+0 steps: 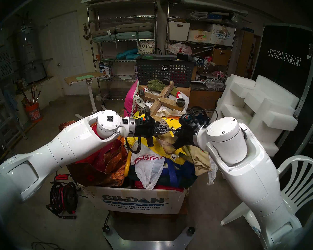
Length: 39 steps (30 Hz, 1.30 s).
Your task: Unbuckle a shoe
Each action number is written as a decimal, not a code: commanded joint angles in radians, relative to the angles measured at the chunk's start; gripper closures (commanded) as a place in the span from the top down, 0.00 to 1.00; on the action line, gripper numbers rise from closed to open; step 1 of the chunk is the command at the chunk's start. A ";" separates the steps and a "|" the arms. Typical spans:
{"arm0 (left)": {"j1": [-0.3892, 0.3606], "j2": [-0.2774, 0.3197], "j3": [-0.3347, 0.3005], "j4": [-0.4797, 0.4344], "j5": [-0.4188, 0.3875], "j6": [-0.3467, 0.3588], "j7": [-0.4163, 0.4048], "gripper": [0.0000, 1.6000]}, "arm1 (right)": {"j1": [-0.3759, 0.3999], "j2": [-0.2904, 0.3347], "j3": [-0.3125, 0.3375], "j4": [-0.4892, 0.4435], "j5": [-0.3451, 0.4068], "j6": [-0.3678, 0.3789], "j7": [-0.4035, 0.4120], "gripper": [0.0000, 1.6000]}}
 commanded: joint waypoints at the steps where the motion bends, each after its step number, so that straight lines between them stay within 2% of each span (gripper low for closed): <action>1: -0.027 -0.004 -0.006 -0.026 0.020 -0.016 0.002 0.00 | -0.015 0.010 0.059 -0.055 0.024 0.000 0.009 0.49; 7: -0.017 0.009 0.000 -0.071 0.044 -0.008 0.008 0.00 | 0.004 -0.005 0.072 -0.058 0.030 0.000 0.011 0.48; 18: -0.005 0.025 0.009 -0.112 0.077 0.003 0.023 0.00 | 0.038 -0.006 0.035 -0.030 0.021 0.000 0.015 0.48; 31: -0.003 0.033 0.015 -0.125 0.112 0.006 0.034 0.00 | 0.012 0.031 0.038 -0.035 0.039 0.000 0.012 0.48; 39: -0.001 0.035 0.014 -0.138 0.125 0.003 0.038 0.00 | 0.019 0.053 0.017 -0.027 0.053 0.000 0.012 0.48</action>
